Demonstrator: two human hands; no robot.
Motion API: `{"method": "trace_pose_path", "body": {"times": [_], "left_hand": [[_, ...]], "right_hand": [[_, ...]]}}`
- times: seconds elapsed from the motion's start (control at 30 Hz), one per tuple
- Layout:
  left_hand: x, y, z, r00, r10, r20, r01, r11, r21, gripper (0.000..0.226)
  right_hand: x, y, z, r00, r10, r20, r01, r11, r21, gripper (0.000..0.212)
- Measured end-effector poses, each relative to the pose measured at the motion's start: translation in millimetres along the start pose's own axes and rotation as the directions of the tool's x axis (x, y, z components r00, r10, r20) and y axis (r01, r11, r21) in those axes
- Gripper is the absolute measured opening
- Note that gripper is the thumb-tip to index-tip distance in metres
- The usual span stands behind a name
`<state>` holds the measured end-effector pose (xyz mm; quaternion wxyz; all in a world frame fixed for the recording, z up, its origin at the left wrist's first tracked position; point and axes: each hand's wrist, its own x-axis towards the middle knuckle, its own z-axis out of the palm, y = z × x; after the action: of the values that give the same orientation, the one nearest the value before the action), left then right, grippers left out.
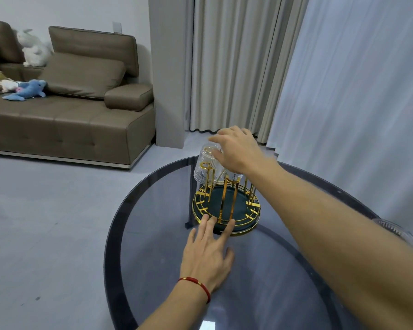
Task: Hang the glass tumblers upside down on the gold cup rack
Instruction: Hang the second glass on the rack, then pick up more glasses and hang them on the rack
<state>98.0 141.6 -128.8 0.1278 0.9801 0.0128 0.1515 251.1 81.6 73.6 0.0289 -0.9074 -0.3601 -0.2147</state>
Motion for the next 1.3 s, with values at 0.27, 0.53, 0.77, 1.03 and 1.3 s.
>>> {"method": "trace_pose_path", "body": {"times": [0.27, 0.53, 0.77, 1.03, 1.3], "left_hand": [[2, 6, -4, 0.998, -0.015, 0.054, 0.012, 0.999, 0.053, 0.067], [-10, 58, -16, 0.994, -0.094, 0.062, 0.093, 0.996, 0.016, 0.068], [-32, 132, -26, 0.995, 0.103, -0.006, -0.099, 0.939, -0.329, 0.060], [-42, 155, -30, 0.991, 0.130, -0.035, -0.132, 0.880, -0.457, 0.051], [-43, 165, -53, 0.995, 0.099, -0.024, -0.087, 0.712, -0.697, 0.035]], "right_hand": [[-190, -6, -4, 0.915, 0.282, -0.289, -0.184, 0.928, 0.323, 0.019], [-320, 44, -8, 0.727, 0.644, -0.239, -0.638, 0.762, 0.112, 0.046], [-369, 95, -5, 0.429, 0.900, -0.074, -0.803, 0.418, 0.424, 0.093], [-399, 123, 5, 0.381, 0.921, 0.074, -0.699, 0.235, 0.676, 0.100], [-388, 111, -26, 0.434, 0.833, -0.343, -0.518, 0.542, 0.662, 0.084]]}}
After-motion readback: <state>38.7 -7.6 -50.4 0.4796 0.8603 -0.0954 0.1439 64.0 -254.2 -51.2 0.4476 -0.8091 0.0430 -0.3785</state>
